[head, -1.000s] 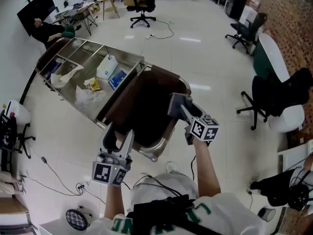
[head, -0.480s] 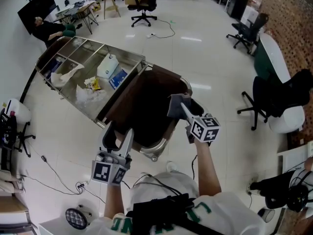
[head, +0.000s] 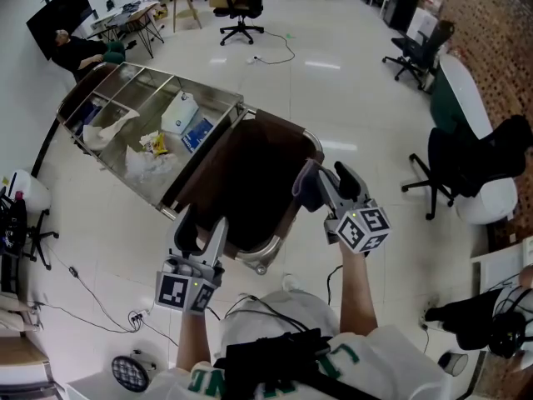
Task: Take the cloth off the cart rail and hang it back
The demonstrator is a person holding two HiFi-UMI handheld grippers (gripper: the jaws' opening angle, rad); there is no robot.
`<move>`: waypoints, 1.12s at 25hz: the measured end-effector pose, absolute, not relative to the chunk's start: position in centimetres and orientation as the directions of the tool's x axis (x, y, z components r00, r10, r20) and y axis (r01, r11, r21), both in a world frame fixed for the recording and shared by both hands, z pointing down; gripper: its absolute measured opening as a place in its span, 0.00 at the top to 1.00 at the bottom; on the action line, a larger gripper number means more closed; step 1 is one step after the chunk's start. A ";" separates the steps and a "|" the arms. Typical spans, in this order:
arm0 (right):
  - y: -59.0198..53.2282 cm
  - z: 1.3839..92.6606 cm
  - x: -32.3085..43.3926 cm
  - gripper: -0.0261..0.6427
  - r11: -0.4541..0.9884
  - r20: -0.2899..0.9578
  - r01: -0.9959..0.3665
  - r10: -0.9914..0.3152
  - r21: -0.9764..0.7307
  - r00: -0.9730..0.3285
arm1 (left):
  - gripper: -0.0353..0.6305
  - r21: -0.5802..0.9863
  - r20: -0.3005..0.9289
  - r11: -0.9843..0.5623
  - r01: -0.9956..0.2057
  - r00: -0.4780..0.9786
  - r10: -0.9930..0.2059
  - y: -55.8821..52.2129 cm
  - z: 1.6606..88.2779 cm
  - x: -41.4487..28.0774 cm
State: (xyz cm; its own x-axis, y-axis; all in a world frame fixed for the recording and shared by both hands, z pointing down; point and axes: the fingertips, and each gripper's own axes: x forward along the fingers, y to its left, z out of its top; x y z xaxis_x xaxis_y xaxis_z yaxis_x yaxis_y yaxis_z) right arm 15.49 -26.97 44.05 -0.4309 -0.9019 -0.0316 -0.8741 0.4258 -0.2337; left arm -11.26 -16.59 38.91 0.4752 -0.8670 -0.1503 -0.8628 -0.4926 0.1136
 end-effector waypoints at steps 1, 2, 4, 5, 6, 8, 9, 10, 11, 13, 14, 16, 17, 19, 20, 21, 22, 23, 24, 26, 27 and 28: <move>-26.6 43.3 15.2 0.59 0.442 -0.055 -0.870 -0.896 -0.218 -0.441 | 0.56 0.120 -0.149 -0.500 -0.858 0.483 -0.863 -16.5 38.6 -10.8; -26.2 42.4 14.9 0.59 0.458 -0.082 -0.866 -0.889 -0.201 -0.451 | 0.56 0.122 -0.147 -0.505 -0.854 0.488 -0.860 -16.5 38.5 -10.6; -25.2 40.3 14.0 0.59 0.490 -0.143 -0.857 -0.870 -0.160 -0.471 | 0.56 0.120 -0.146 -0.510 -0.852 0.493 -0.858 -16.5 38.5 -10.4; -24.6 39.2 13.3 0.59 0.506 -0.177 -0.852 -0.858 -0.135 -0.482 | 0.56 0.117 -0.145 -0.510 -0.852 0.494 -0.857 -16.6 38.6 -10.4; -23.9 38.0 12.6 0.59 0.521 -0.211 -0.847 -0.845 -0.110 -0.492 | 0.56 0.113 -0.145 -0.511 -0.852 0.494 -0.857 -16.6 38.5 -10.3; -22.4 36.0 11.1 0.59 0.544 -0.271 -0.837 -0.816 -0.059 -0.511 | 0.56 0.101 -0.148 -0.511 -0.854 0.495 -0.856 -16.6 38.2 -10.1; -21.6 35.3 10.4 0.59 0.550 -0.294 -0.835 -0.803 -0.032 -0.518 | 0.56 0.094 -0.150 -0.509 -0.855 0.494 -0.857 -16.6 38.1 -10.0; -20.9 34.8 9.7 0.59 0.552 -0.310 -0.834 -0.793 -0.003 -0.524 | 0.56 0.087 -0.151 -0.507 -0.858 0.491 -0.858 -16.5 37.9 -9.9; -20.4 34.6 9.1 0.59 0.550 -0.316 -0.835 -0.787 0.028 -0.529 | 0.56 0.080 -0.153 -0.503 -0.861 0.488 -0.859 -16.5 37.8 -9.9; -19.8 35.0 7.9 0.59 0.543 -0.305 -0.836 -0.785 0.083 -0.540 | 0.56 0.073 -0.158 -0.494 -0.866 0.479 -0.863 -16.4 37.7 -10.1; -19.8 35.4 7.5 0.59 0.541 -0.290 -0.835 -0.787 0.101 -0.545 | 0.56 0.073 -0.162 -0.491 -0.868 0.475 -0.865 -16.4 37.7 -10.2; -19.9 36.1 6.8 0.59 0.539 -0.262 -0.833 -0.792 0.123 -0.551 | 0.56 0.075 -0.164 -0.485 -0.871 0.469 -0.868 -16.5 37.7 -10.5; -19.9 36.3 6.6 0.60 0.539 -0.252 -0.832 -0.794 0.130 -0.553 | 0.56 0.076 -0.163 -0.483 -0.872 0.467 -0.869 -16.5 37.8 -10.6; -20.0 36.4 6.4 0.60 0.542 -0.248 -0.830 -0.792 0.136 -0.558 | 0.56 0.079 -0.161 -0.481 -0.873 0.465 -0.871 -16.4 37.8 -10.7; -20.0 36.4 6.3 0.60 0.544 -0.248 -0.828 -0.791 0.132 -0.559 | 0.56 0.079 -0.160 -0.480 -0.874 0.464 -0.871 -16.4 37.9 -10.8; -19.9 36.4 6.2 0.60 0.548 -0.248 -0.827 -0.790 0.125 -0.560 | 0.56 0.078 -0.160 -0.480 -0.874 0.464 -0.871 -16.3 37.9 -10.9; -19.9 36.4 6.0 0.60 0.552 -0.245 -0.826 -0.790 0.116 -0.562 | 0.56 0.078 -0.160 -0.480 -0.874 0.464 -0.871 -16.3 37.9 -10.9; -19.8 36.4 5.9 0.60 0.554 -0.242 -0.825 -0.790 0.112 -0.564 | 0.56 0.078 -0.160 -0.480 -0.874 0.464 -0.871 -16.2 37.9 -11.0; -19.7 36.4 5.9 0.60 0.553 -0.243 -0.825 -0.789 0.119 -0.564 | 0.56 0.079 -0.161 -0.480 -0.874 0.464 -0.871 -16.2 37.9 -11.0; -19.7 36.4 5.8 0.60 0.551 -0.246 -0.823 -0.786 0.134 -0.567 | 0.56 0.082 -0.161 -0.479 -0.874 0.463 -0.872 -16.1 37.8 -11.1; -19.6 36.4 5.7 0.60 0.553 -0.246 -0.822 -0.785 0.136 -0.569 | 0.56 0.083 -0.161 -0.479 -0.874 0.463 -0.872 -16.1 37.7 -11.2; -19.5 36.4 5.6 0.60 0.555 -0.246 -0.821 -0.783 0.136 -0.571 | 0.56 0.083 -0.161 -0.480 -0.873 0.464 -0.871 -16.0 37.7 -11.2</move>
State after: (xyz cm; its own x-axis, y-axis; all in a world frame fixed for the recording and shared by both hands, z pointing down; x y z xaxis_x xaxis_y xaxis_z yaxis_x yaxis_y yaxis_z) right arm 5.60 -19.52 36.39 -0.5708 -0.7832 -0.2465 -0.8205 0.5551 0.1365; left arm -11.17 -16.04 37.74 0.4638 -0.8712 -0.1608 -0.8732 -0.4803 0.0833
